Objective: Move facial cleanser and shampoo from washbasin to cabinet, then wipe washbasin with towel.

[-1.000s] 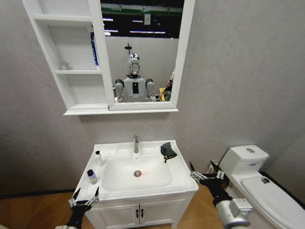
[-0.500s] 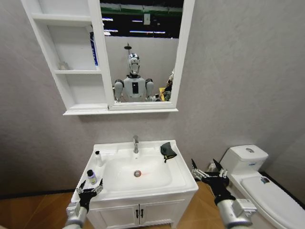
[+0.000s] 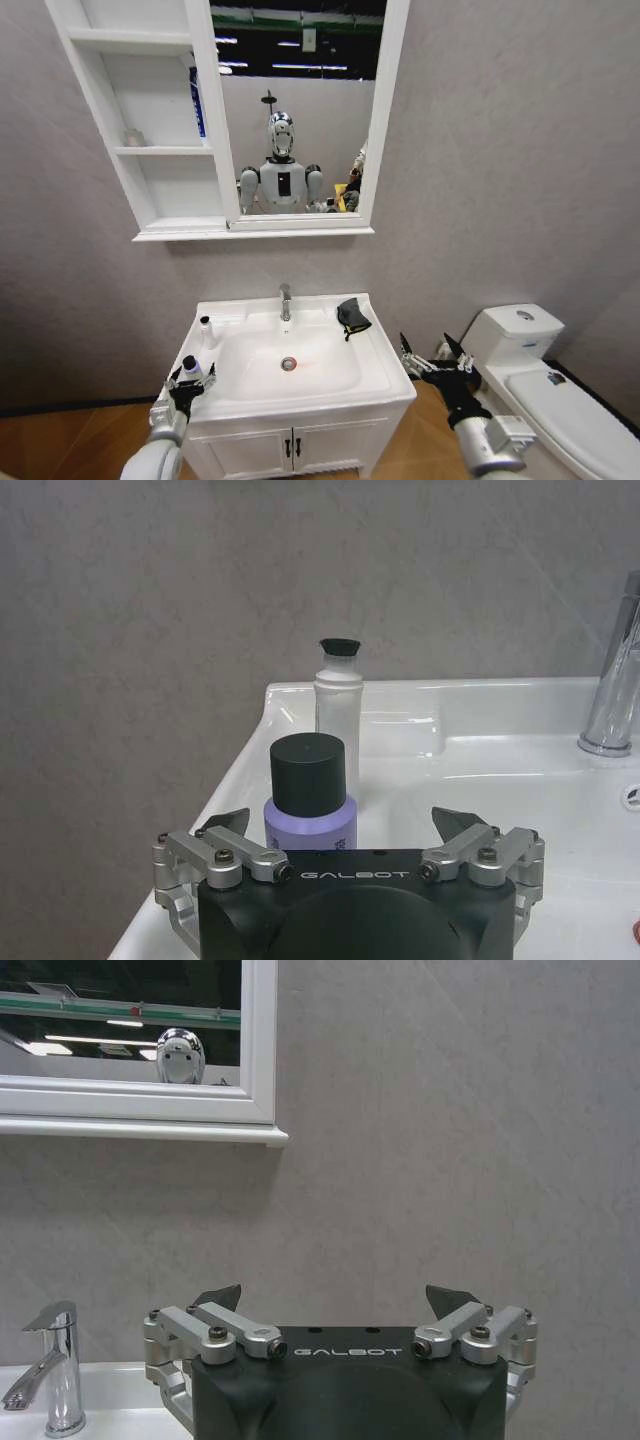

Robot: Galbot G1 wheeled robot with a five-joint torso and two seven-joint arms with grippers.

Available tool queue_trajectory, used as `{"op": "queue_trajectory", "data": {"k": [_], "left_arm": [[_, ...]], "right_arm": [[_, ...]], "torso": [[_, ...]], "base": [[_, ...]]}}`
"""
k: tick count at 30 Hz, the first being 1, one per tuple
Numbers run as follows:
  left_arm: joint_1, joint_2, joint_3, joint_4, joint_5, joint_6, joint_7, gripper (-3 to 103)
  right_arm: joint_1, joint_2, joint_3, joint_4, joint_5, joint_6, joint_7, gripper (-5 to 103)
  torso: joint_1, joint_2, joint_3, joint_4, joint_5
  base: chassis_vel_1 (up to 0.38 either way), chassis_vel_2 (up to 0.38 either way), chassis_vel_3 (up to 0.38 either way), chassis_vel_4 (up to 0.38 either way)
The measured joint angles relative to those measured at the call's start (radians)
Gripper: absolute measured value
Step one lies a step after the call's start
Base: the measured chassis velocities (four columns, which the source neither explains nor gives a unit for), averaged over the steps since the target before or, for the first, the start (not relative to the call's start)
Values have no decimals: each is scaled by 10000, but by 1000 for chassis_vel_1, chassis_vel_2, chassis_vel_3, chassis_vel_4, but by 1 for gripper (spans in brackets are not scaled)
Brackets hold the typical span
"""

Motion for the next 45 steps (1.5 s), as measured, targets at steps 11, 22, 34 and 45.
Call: {"op": "queue_trajectory", "data": {"k": [11,22,34,45], "left_arm": [[112,-22,-92,-60,-57,-46,-164,68],[150,-80,-63,-327,-52,-88,-8,43],[-1294,2689,-45,-3702,-3069,3167,-3039,43],[-6999,7463,615,-2690,-9216,5756,-4163,43]], "right_arm": [[81,-1,-62,4,32,-58,97,100],[160,-54,4,132,196,-198,245,100],[194,-79,-123,183,156,-312,255,100],[87,-66,-290,356,-61,-486,291,100]], "torso": [[-2,1,-1,2,0],[-2,1,-1,2,-1],[-1,0,-1,3,-2],[0,1,0,5,-2]], "base": [[0,0,0,0],[0,0,0,0],[0,0,0,0],[0,0,0,0]]}}
